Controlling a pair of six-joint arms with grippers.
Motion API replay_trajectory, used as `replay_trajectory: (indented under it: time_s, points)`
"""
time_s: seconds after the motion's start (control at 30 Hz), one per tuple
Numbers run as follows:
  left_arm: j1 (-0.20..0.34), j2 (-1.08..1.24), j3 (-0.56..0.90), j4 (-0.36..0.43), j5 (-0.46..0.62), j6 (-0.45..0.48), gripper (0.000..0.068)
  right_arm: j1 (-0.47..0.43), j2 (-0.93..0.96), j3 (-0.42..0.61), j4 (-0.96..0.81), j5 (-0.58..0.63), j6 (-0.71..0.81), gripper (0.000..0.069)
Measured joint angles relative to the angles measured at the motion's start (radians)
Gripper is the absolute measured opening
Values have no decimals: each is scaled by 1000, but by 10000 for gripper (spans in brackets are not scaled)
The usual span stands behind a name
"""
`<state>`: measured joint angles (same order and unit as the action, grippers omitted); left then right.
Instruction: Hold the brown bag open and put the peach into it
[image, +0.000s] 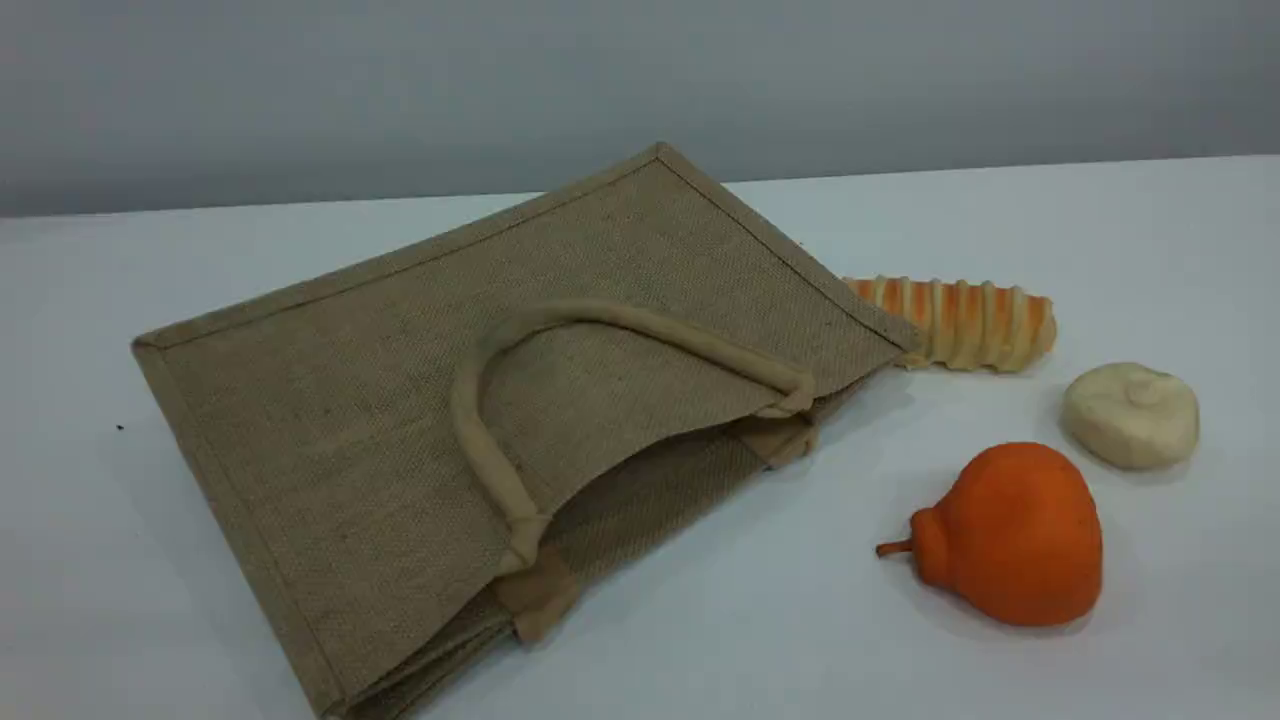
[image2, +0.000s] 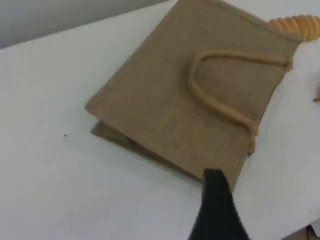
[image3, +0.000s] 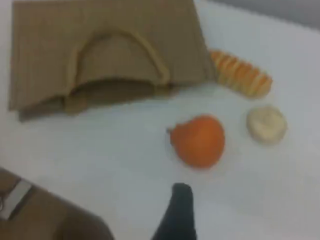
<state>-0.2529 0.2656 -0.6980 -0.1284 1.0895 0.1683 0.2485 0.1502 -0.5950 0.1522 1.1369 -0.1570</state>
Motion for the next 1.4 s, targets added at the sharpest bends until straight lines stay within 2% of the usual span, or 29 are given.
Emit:
replay_trajectory:
  time_s: [0.17,0.27,0.67,0.87,1.0,1.4]
  points:
    - [0,-36,141,0,-27,1,437,0,0,67,-3,-41,0,591]
    - [0,-39,176,0,-34,1,437,0,0,85,-4,-54,0,591]
    - [0,-39,190,-2,-4,-2,435,0,0,88,-2,-68,0,590]
    - [0,-39,190,34,-4,-34,400,0,0,87,-2,-67,0,589]
    - [0,-39,190,32,-4,-33,383,0,0,87,-2,-67,0,589]
    - [-1,-39,190,29,-4,-28,378,0,0,87,-1,-67,0,589]
